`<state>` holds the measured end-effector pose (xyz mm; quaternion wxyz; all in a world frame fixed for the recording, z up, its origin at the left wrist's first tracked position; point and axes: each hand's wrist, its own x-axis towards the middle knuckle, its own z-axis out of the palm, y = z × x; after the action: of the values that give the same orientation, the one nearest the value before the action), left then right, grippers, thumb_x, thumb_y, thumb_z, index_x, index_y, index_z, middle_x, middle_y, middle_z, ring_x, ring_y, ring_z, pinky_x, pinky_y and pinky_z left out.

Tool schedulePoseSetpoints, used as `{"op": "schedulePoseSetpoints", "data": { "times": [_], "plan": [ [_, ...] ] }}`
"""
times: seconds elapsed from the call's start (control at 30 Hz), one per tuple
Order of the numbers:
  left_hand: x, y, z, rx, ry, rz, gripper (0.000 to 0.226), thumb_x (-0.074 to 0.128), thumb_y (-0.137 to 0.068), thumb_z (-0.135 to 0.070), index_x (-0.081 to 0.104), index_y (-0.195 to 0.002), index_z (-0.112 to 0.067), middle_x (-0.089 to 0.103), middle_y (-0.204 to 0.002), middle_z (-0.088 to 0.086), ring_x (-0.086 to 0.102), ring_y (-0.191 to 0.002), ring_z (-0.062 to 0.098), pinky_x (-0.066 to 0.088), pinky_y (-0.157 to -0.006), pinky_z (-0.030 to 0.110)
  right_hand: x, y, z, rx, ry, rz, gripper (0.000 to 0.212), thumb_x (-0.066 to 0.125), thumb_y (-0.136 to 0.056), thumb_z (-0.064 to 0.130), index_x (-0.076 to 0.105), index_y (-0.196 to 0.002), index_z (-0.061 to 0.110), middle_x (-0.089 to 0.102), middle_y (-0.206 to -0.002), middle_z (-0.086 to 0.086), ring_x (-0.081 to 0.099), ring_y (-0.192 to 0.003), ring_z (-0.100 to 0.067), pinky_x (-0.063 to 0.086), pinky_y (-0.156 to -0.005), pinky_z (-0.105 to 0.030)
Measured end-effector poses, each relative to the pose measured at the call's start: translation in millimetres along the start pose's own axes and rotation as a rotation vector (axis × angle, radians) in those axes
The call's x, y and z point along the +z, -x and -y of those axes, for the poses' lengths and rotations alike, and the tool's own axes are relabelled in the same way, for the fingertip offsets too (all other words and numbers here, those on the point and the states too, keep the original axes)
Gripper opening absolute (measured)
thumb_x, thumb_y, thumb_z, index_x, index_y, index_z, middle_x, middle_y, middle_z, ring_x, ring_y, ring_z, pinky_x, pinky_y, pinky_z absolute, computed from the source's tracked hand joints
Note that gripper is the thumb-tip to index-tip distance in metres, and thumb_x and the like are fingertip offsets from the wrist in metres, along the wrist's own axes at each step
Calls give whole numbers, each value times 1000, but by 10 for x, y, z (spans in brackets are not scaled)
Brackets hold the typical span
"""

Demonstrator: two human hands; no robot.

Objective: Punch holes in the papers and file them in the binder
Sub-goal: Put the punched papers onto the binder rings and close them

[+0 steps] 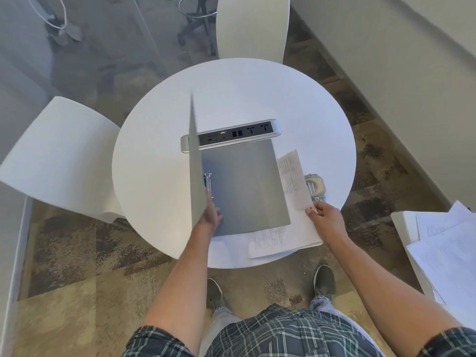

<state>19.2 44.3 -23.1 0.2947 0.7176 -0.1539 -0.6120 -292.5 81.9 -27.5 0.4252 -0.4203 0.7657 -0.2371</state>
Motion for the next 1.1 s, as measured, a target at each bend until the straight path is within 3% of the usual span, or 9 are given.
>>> {"op": "schedulePoseSetpoints", "data": {
  "times": [0.1,0.17,0.27,0.37,0.53,0.67,0.77,0.93,1.1],
  "plan": [
    [-37,134,-142,18,173,-5,128,-1,-62,-98,33,-154,-17,55,-98,14,44,-70,20,37,-67,30,-92,20,-50,-11,-14,-49,17,63,-102,24,70,-115,16,72,-102,2,66,-87,-16,53,-74,-34],
    [-94,152,-142,-35,237,3,125,-9,-69,-95,22,-160,-16,41,-149,29,58,-115,38,43,-101,44,-185,11,-100,-8,-39,-87,19,64,-102,25,71,-115,13,73,-103,1,68,-90,-18,57,-80,-38],
    [-137,209,-173,-90,275,25,125,-13,-68,-94,22,-161,-18,27,-157,36,35,-144,50,25,-119,51,-363,3,-160,-21,-83,-136,19,64,-101,23,73,-113,12,75,-100,1,70,-89,-18,57,-77,-37],
    [-174,203,-196,-139,309,48,129,-13,-63,-97,24,-159,-19,26,-156,37,30,-146,50,20,-120,53,-557,6,-182,-48,-93,-206,17,64,-101,22,73,-112,11,74,-97,-2,68,-85,-19,52,-71,-33],
    [-225,163,-197,-142,327,75,132,-11,-61,-100,23,-159,-19,26,-158,35,29,-146,52,18,-122,55,-799,-14,-268,-40,-243,-316,9,66,-99,35,72,-93,32,76,-99,-3,72,-94,-33,59,-86,-52],
    [-274,149,-226,-154,321,81,137,-9,-57,-102,26,-159,-17,26,-159,32,31,-145,51,23,-118,54,-821,-4,-160,-65,-337,-323,18,66,-98,40,74,-107,27,77,-105,-1,73,-96,-29,60,-88,-54],
    [-306,160,-258,-163,328,84,137,-8,-58,-102,38,-151,-13,29,-158,32,34,-143,52,28,-117,53,-842,-36,11,-93,-427,-380,10,68,-98,34,76,-98,27,77,-95,3,70,-89,-24,60,-82,-46],
    [-320,192,-310,-194,323,80,136,-3,-59,-103,45,-145,-10,33,-155,33,39,-138,55,29,-117,57,-1006,-64,235,-87,-587,-474,5,71,-97,24,75,-99,20,73,-70,21,63,-72,-7,54,-60,-14],
    [-350,165,-385,-160,145,50,117,13,-69,-100,59,-120,-5,56,-120,23,62,-111,48,57,-78,48,-860,-117,312,-43,-599,-319,8,73,-96,21,75,-88,22,75,-75,12,67,-70,-12,62,-63,-29]
  ]
}}
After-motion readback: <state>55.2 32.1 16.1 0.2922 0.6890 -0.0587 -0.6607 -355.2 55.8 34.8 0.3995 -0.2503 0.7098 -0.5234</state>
